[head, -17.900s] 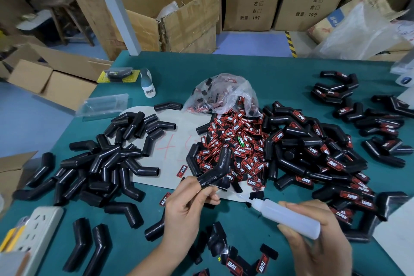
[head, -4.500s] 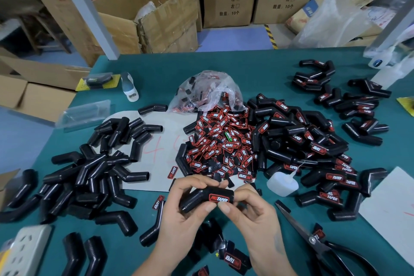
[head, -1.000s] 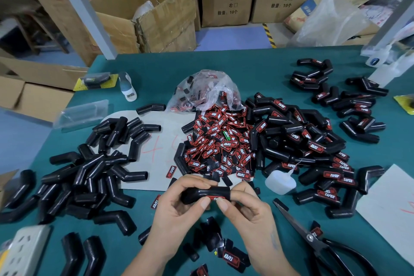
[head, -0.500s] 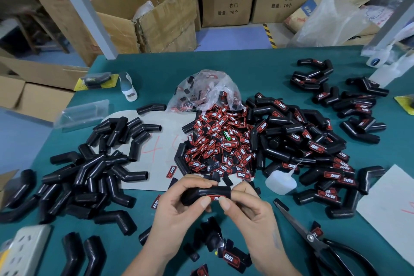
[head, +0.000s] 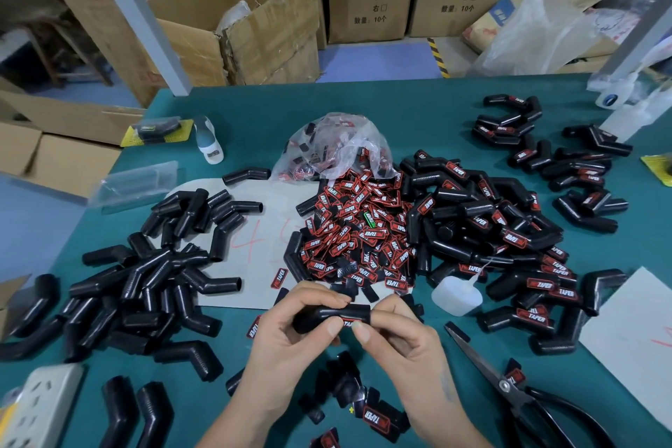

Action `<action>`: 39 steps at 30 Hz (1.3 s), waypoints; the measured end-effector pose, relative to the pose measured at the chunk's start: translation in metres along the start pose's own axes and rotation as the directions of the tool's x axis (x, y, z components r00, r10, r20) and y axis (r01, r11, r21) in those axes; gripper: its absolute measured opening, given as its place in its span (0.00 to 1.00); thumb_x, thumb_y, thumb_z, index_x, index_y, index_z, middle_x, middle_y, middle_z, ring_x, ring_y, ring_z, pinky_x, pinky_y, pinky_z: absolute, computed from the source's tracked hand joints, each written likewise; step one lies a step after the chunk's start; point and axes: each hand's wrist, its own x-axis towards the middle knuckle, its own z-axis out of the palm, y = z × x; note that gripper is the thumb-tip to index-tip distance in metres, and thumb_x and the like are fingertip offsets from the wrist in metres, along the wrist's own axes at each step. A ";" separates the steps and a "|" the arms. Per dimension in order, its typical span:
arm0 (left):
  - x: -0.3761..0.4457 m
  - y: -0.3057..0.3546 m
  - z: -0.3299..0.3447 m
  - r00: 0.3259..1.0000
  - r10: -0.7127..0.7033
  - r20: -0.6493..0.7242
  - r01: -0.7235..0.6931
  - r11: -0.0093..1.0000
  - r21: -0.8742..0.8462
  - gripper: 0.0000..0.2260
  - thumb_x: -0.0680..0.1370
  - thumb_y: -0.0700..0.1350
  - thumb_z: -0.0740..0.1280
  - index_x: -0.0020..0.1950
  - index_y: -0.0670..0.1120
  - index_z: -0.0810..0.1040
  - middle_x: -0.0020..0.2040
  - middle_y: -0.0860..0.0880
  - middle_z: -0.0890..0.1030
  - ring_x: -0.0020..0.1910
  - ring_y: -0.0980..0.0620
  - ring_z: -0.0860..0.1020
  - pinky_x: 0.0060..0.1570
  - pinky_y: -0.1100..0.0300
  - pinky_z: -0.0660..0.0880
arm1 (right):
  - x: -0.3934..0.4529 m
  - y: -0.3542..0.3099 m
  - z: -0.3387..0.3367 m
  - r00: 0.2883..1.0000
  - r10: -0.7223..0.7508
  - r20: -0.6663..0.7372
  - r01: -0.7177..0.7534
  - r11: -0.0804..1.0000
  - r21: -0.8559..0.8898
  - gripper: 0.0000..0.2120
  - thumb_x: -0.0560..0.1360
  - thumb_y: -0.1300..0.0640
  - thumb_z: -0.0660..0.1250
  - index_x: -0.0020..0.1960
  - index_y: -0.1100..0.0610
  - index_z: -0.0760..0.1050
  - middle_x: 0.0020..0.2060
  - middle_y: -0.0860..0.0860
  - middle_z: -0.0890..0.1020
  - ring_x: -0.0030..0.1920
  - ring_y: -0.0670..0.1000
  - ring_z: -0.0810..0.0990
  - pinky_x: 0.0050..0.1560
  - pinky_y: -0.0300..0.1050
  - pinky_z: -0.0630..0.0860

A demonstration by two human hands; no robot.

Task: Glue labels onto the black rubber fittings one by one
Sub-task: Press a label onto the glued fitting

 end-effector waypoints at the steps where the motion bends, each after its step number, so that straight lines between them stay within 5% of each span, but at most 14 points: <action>1: 0.000 0.000 0.000 1.000 -0.002 0.003 0.002 1.000 -0.001 0.14 0.76 0.54 0.78 0.55 0.45 0.86 0.53 0.45 0.81 0.50 0.47 0.81 0.44 0.58 0.80 | 0.000 0.000 0.000 1.000 0.005 0.003 -0.005 1.000 0.001 0.13 0.75 0.42 0.75 0.52 0.48 0.89 0.43 0.47 0.79 0.46 0.51 0.80 0.52 0.43 0.79; 14: 0.002 0.002 -0.008 0.997 -0.001 0.076 -0.008 0.992 0.123 0.09 0.78 0.45 0.72 0.56 0.48 0.87 0.52 0.46 0.81 0.51 0.46 0.80 0.48 0.56 0.78 | 0.004 -0.004 -0.004 0.998 0.032 0.047 -0.033 0.999 0.011 0.13 0.75 0.45 0.74 0.51 0.53 0.89 0.40 0.44 0.76 0.44 0.45 0.76 0.48 0.39 0.73; 19: 0.003 0.006 -0.011 0.989 -0.013 0.144 -0.011 0.985 0.170 0.09 0.79 0.46 0.70 0.58 0.51 0.85 0.52 0.48 0.79 0.47 0.47 0.79 0.43 0.54 0.77 | 0.005 -0.006 -0.006 0.995 0.062 0.078 -0.062 0.998 0.008 0.07 0.76 0.53 0.74 0.48 0.55 0.88 0.39 0.46 0.76 0.43 0.44 0.76 0.47 0.38 0.72; 28: 0.002 0.007 -0.015 0.960 0.027 0.278 -0.097 0.966 0.241 0.07 0.84 0.43 0.65 0.56 0.49 0.84 0.62 0.47 0.77 0.43 0.40 0.82 0.33 0.53 0.79 | 0.006 -0.007 -0.010 0.988 0.047 0.150 -0.043 0.999 -0.027 0.14 0.78 0.46 0.70 0.43 0.56 0.87 0.40 0.53 0.79 0.43 0.47 0.79 0.51 0.39 0.74; 33: 0.004 0.007 -0.015 0.956 0.024 0.291 -0.114 0.947 0.299 0.09 0.84 0.42 0.65 0.57 0.50 0.84 0.65 0.48 0.77 0.46 0.42 0.84 0.37 0.51 0.82 | 0.009 -0.003 -0.012 0.986 0.079 0.147 -0.079 0.997 -0.004 0.09 0.79 0.54 0.70 0.44 0.54 0.87 0.38 0.49 0.80 0.41 0.43 0.80 0.49 0.37 0.75; 39: 0.004 0.007 -0.013 0.954 0.018 0.300 -0.099 0.962 0.256 0.10 0.85 0.40 0.64 0.58 0.48 0.84 0.62 0.47 0.78 0.44 0.40 0.85 0.43 0.50 0.83 | 0.010 -0.005 -0.012 0.986 0.054 0.157 -0.059 0.998 0.023 0.10 0.78 0.48 0.69 0.45 0.50 0.87 0.38 0.43 0.80 0.40 0.40 0.80 0.48 0.33 0.75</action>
